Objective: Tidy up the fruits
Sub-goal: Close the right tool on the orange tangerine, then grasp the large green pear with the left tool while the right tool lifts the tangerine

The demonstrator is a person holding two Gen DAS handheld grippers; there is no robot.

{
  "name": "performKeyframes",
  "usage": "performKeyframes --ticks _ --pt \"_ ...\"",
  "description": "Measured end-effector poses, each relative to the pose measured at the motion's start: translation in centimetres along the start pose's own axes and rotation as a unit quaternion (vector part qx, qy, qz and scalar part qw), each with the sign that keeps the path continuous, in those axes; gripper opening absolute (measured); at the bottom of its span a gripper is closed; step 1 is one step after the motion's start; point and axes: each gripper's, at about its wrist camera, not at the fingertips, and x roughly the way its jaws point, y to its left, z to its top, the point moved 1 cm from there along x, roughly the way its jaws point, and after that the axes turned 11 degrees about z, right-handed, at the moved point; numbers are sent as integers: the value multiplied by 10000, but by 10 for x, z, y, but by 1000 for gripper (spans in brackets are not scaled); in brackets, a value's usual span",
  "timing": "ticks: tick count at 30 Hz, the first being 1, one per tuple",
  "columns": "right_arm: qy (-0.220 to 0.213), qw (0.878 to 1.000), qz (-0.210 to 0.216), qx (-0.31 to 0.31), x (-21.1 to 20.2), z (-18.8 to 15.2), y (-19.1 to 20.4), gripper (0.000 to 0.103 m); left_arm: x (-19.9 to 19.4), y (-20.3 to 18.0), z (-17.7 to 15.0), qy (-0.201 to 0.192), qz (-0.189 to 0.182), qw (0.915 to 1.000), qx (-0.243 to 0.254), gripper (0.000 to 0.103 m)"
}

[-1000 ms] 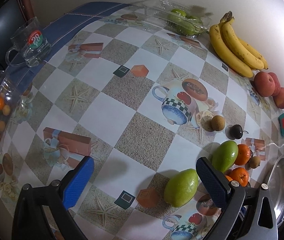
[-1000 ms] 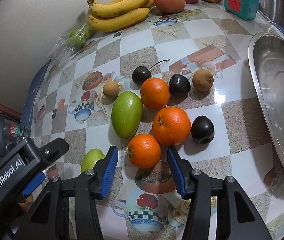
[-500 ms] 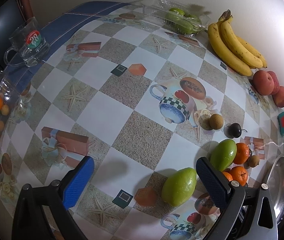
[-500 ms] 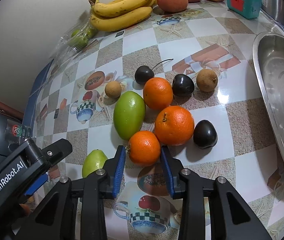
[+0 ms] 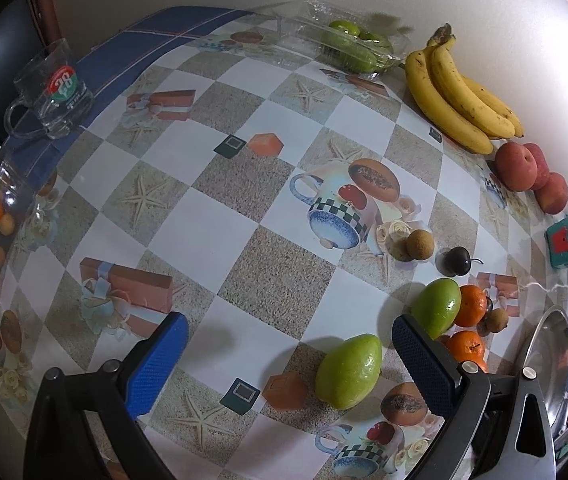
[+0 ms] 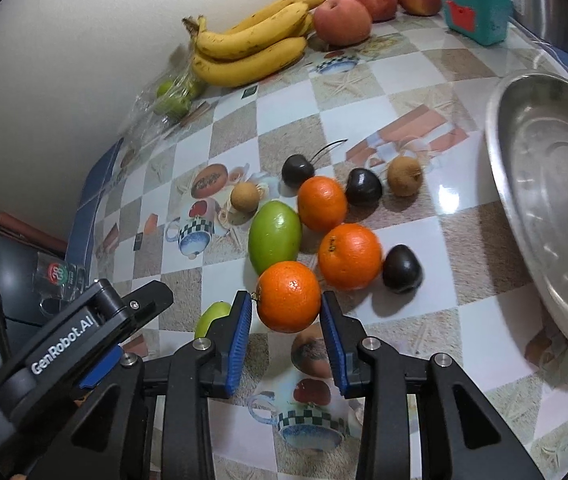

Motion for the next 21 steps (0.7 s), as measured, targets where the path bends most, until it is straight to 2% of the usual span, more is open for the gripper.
performKeyframes --ticks 6,12,14,18,20,21 --pt "-142 9995 -145 235 -23 -2 -14 36 1 -15 -7 20 -23 9993 384 100" --pt "-339 9986 -237 334 -39 1 -23 36 8 -36 -19 143 -72 9962 854 87" --pt "-354 9984 -257 361 -41 2 -25 36 11 -39 -22 208 -66 9956 913 80" --pt "-334 9985 -217 373 -41 2 -25 36 16 -43 -26 341 -125 9943 998 74" --pt "-321 9987 -202 332 -40 2 -24 36 19 -46 -28 416 -142 9935 1047 65" --pt "-308 9988 -190 318 -40 3 -23 36 20 -47 -30 438 -147 9934 1054 64"
